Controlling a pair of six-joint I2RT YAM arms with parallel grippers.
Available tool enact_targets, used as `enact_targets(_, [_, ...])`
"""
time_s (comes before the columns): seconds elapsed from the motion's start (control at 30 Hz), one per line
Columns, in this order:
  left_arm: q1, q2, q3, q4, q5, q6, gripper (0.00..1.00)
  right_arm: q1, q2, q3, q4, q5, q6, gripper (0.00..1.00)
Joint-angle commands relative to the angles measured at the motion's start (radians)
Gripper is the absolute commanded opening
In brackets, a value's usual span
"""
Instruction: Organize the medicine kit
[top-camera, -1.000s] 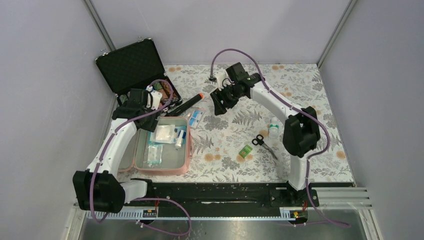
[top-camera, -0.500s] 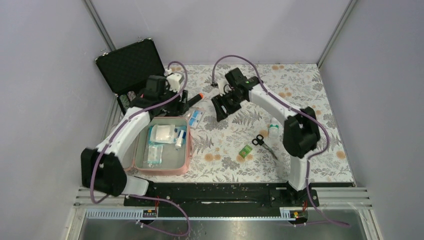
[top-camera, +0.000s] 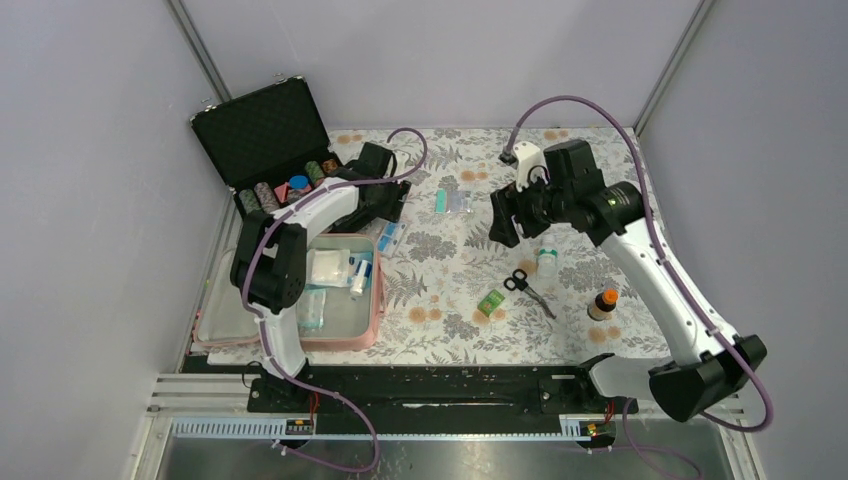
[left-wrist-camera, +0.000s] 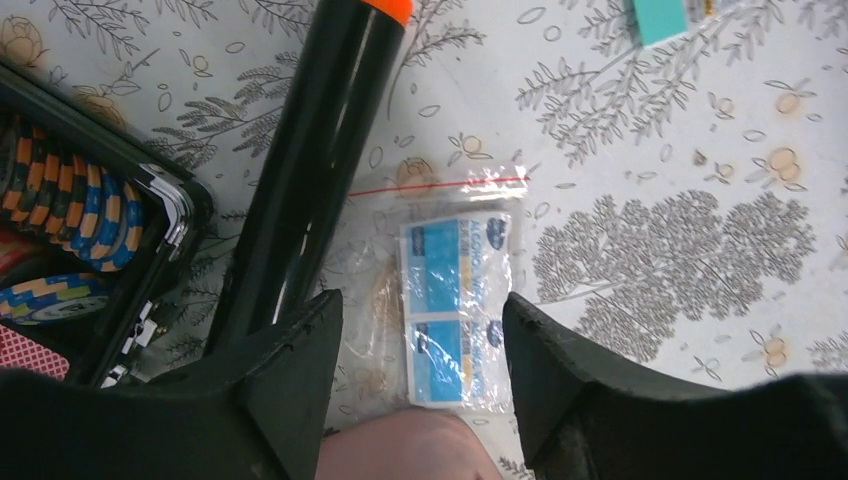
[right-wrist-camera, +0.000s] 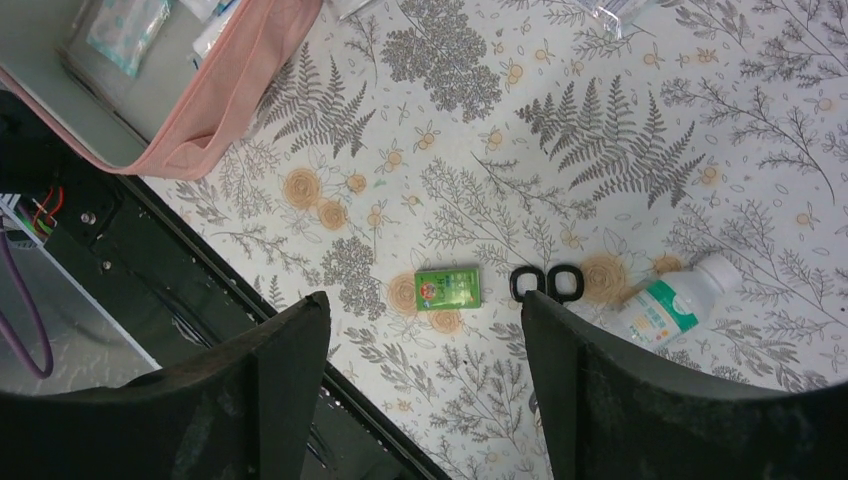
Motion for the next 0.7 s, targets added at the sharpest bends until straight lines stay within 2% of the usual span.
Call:
enact_targets(0.0, [-0.005, 0.041, 0.092, -0.027, -0.069, -0.013, 0.58, 0.005, -0.056, -0.058, -0.020, 0.050, -0.021, 0.77])
enact_targets(0.4, [0.005, 0.227, 0.217, -0.154, 0.052, -0.095, 0.50, 0.002, -0.086, -0.086, -0.019, 0.060, -0.032, 0.77])
enact_targets(0.67, [0.022, 0.233, 0.187, -0.138, 0.117, -0.098, 0.26, -0.002, -0.103, -0.121, 0.002, 0.063, -0.035, 0.77])
